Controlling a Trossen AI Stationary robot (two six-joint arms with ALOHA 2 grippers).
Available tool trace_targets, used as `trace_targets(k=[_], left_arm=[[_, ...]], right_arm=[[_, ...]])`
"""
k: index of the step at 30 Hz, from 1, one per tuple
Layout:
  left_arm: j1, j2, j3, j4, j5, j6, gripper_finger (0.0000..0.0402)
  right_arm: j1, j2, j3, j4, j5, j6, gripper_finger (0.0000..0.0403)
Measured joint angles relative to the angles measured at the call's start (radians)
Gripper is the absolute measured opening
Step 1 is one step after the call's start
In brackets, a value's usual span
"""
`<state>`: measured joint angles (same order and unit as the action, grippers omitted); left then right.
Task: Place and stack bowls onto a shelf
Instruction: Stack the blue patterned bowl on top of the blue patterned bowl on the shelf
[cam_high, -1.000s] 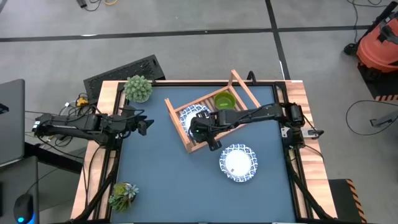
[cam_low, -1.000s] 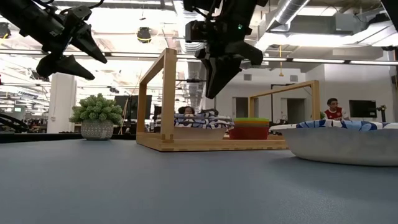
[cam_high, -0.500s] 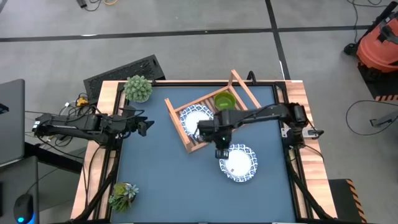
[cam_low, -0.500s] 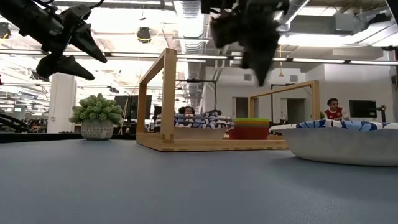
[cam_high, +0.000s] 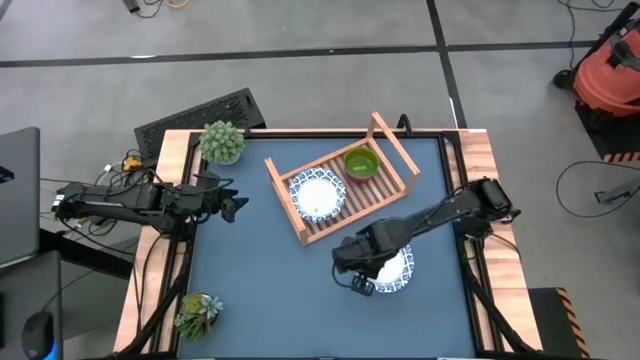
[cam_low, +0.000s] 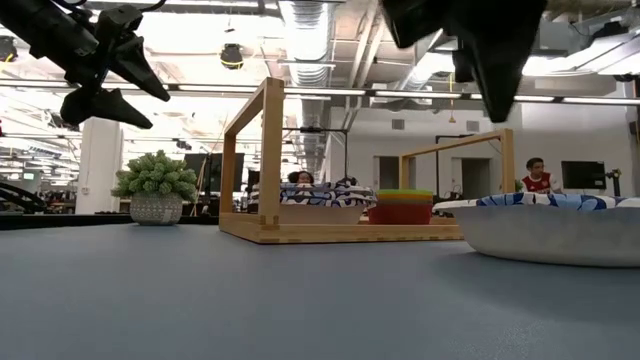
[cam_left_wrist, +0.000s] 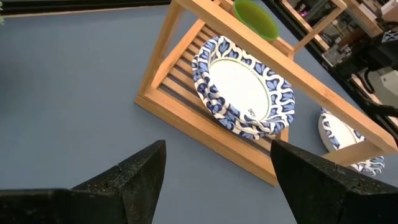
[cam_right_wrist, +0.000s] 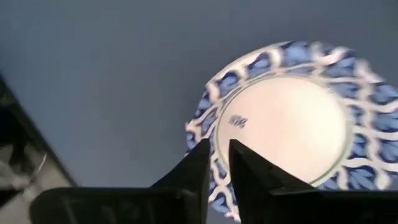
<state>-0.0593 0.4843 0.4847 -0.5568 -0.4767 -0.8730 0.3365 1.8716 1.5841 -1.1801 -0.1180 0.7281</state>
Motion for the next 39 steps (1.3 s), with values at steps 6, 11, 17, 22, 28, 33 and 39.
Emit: trace_targets(k=[6,11,17,22,28,33,39], left_arm=[[0.000,0.000,0.000,-0.003,0.000,0.017,0.0274],[0.000,0.000,0.000,-0.008,0.000,0.026,0.0274],[0.000,0.000,0.000,-0.010,0.023,0.040,0.0274],[0.000,0.000,0.000,-0.014,0.027,0.042,0.0274],[0.000,0.000,0.000,-0.014,0.024,0.042,0.0274],[0.000,0.000,0.000,-0.014,0.022,0.042,0.0274],[0.000,0.000,0.000,-0.014,0.020,0.033,0.0274]], right_arm=[[0.049,-0.009,0.000,0.007,0.093,0.079,0.0161],[0.056,0.049,0.000,0.014,0.129,0.102,0.0212],[0.056,0.082,0.000,0.072,0.133,0.113,0.0216],[0.056,0.082,-0.006,0.071,0.146,0.146,0.0210],[0.068,0.083,-0.099,0.192,0.123,0.226,0.0209],[0.071,0.083,-0.103,0.197,0.122,0.238,0.0209],[0.069,0.083,-0.104,0.188,0.144,0.208,0.0208]])
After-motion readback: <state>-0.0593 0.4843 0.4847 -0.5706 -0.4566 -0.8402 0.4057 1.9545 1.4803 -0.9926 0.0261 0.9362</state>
